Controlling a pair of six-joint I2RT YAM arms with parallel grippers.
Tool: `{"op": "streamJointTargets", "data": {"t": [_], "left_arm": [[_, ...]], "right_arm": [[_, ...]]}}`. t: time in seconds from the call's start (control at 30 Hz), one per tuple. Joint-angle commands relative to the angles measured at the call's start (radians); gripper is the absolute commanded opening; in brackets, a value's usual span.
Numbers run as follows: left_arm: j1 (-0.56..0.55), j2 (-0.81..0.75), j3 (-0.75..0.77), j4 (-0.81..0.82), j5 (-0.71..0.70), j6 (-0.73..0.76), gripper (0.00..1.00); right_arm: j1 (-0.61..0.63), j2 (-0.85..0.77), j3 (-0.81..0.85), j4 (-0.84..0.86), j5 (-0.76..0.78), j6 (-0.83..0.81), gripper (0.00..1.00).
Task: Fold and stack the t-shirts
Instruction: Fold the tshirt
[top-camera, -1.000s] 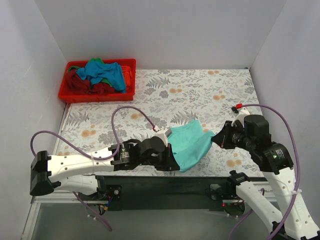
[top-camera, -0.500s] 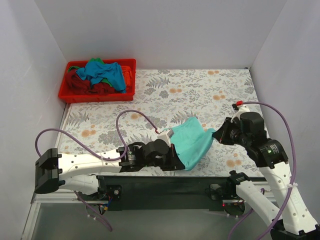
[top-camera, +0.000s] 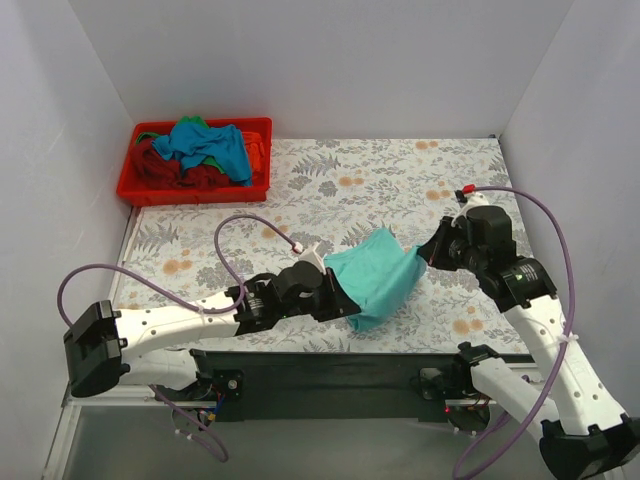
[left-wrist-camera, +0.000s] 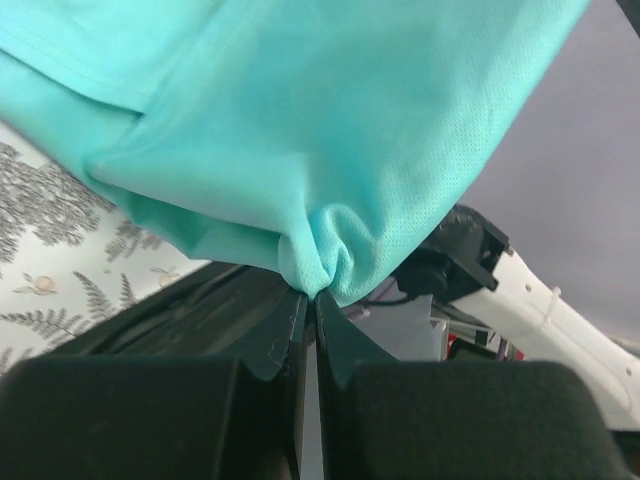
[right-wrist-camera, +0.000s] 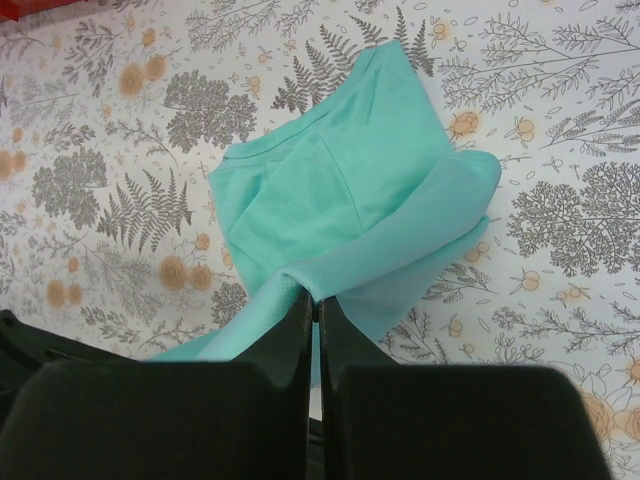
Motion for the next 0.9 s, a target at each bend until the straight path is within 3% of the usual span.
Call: {"op": "streamJointTargets", "data": {"t": [0.0,0.1,0.47,0.87], "left_arm": [[0.074,-0.034,-0.043,0.055,0.044,0.0,0.0],[0.126,-0.026,-0.063,0.101,0.108,0.006,0.0],[0.273,-0.039,-0.121,0.132,0.111,-0.008,0.0],[0.465,0.076,-0.133,0.218,0.22,0.021,0.0]], "right_arm": [[0.0,0.048,-0.01,0.135,0.013,-0.006,0.01],[0.0,0.106,-0.003,0.186,0.013,-0.014,0.01],[0.0,0.347,0.03,0.348,-0.01,-0.034,0.01],[0.0,0.56,0.079,0.431,-0.016,-0.055,0.01]]}}
